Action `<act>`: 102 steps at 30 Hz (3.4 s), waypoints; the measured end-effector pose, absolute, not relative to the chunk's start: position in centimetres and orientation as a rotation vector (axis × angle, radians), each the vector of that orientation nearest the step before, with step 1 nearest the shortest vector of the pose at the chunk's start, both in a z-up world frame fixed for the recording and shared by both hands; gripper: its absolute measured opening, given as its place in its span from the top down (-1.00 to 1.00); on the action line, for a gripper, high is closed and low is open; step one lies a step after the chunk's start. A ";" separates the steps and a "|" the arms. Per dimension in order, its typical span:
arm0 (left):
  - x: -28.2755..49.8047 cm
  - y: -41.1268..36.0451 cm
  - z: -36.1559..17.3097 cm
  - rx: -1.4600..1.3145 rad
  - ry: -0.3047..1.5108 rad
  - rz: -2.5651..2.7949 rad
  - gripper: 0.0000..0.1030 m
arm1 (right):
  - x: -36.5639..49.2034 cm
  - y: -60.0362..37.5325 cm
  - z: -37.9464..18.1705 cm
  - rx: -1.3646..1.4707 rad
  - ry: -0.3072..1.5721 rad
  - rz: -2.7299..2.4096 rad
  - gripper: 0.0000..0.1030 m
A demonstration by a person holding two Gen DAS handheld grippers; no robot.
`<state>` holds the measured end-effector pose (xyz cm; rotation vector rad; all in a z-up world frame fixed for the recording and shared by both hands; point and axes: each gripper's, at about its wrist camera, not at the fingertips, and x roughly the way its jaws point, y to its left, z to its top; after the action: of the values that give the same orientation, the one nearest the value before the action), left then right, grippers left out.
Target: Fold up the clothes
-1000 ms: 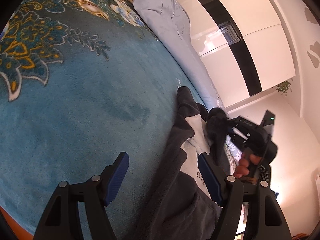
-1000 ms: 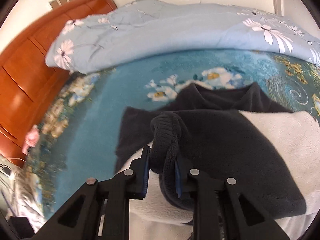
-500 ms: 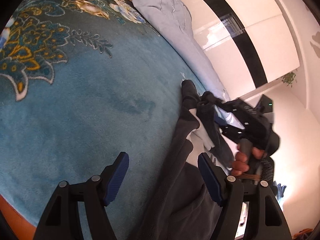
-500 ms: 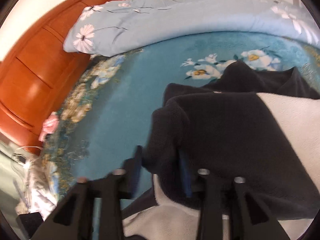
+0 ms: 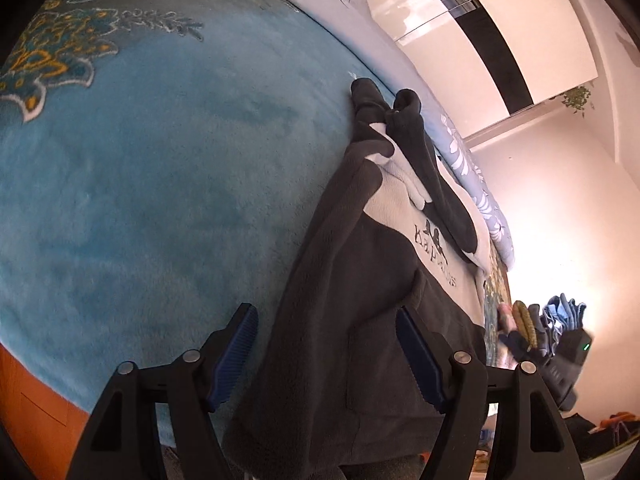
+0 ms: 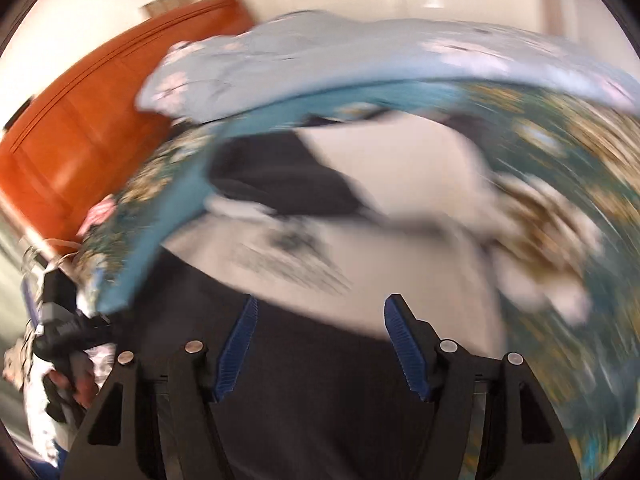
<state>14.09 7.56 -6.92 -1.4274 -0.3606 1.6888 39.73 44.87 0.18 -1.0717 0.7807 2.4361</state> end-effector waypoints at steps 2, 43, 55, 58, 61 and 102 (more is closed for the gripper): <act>14.5 7.3 -7.3 -1.436 -0.363 1.672 -0.46 | 44.6 46.4 -1.6 -1.001 0.954 2.353 -0.32; 8.3 6.8 -0.4 -1.340 -0.809 1.271 0.57 | 44.0 49.2 -1.5 -0.354 1.875 2.650 0.62; -5.6 23.2 0.3 -1.454 -0.788 1.390 0.57 | 32.1 65.6 -0.7 -0.359 1.873 2.328 0.62; -8.2 26.0 -2.2 -1.502 -0.820 1.411 0.57 | 29.7 68.7 -2.7 -0.416 1.887 2.213 0.62; -9.7 28.5 -5.1 -1.565 -0.829 1.418 0.57 | 28.3 70.7 -5.0 -0.474 1.888 2.130 0.62; -4.8 29.2 -3.4 -1.373 -0.036 1.739 0.79 | 33.0 66.5 -6.5 -0.775 1.621 2.279 -0.10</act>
<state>-4.81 29.20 -3.44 -1.3733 -0.0360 1.7391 33.04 66.47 -6.50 -0.7747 1.6210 2.2794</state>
